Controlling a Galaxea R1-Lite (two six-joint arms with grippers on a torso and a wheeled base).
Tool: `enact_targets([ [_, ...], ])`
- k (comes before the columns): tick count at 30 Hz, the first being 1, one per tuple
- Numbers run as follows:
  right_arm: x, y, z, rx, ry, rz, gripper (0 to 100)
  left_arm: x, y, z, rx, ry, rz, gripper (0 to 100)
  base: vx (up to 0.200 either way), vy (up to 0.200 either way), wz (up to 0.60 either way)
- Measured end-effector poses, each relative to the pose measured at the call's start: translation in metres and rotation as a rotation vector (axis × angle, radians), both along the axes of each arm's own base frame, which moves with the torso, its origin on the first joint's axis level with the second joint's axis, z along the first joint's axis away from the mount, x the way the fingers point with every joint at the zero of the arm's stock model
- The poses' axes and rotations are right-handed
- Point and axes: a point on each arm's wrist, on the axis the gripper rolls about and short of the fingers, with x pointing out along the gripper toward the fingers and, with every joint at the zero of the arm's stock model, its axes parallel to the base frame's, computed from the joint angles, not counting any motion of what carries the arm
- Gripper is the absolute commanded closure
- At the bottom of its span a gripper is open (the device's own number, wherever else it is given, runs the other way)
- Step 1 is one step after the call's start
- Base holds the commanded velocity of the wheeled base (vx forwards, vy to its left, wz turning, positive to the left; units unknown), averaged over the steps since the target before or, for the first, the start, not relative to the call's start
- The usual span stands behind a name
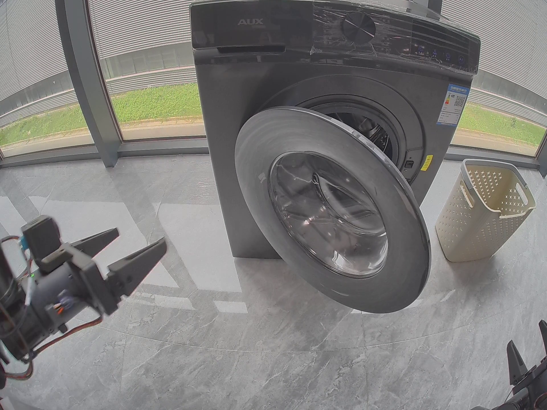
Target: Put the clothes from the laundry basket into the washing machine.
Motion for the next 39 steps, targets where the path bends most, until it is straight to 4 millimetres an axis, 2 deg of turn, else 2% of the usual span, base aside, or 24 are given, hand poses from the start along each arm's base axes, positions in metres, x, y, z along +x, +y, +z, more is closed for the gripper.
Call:
enact_targets([
  [8, 0.000, 0.000, 0.000, 0.000, 0.000, 0.000, 0, -0.074, 0.048, -0.016, 0.037, -0.021, 0.037, 0, 0.000, 0.000, 0.00],
  [12, 0.000, 0.000, 0.000, 0.000, 0.000, 0.000, 0, -0.102, 0.067, -0.034, 0.047, -0.071, 0.102, 0, 0.000, 0.000, 0.00],
  [18, 0.000, 0.000, 0.000, 0.000, 0.000, 0.000, 0, -0.136, 0.082, -0.072, 0.074, -0.102, 0.236, 0, 0.000, 0.000, 0.00],
  [24, 0.000, 0.000, 0.000, 0.000, 0.000, 0.000, 0, -0.148, 0.085, -0.104, 0.081, -0.066, 0.298, 0, 0.000, 0.000, 0.00],
  [39, 0.000, 0.000, -0.001, 0.000, 0.006, 0.002, 0, -0.158, 0.082, -0.115, 0.136, -0.123, 0.530, 0, 0.000, 0.000, 0.00],
])
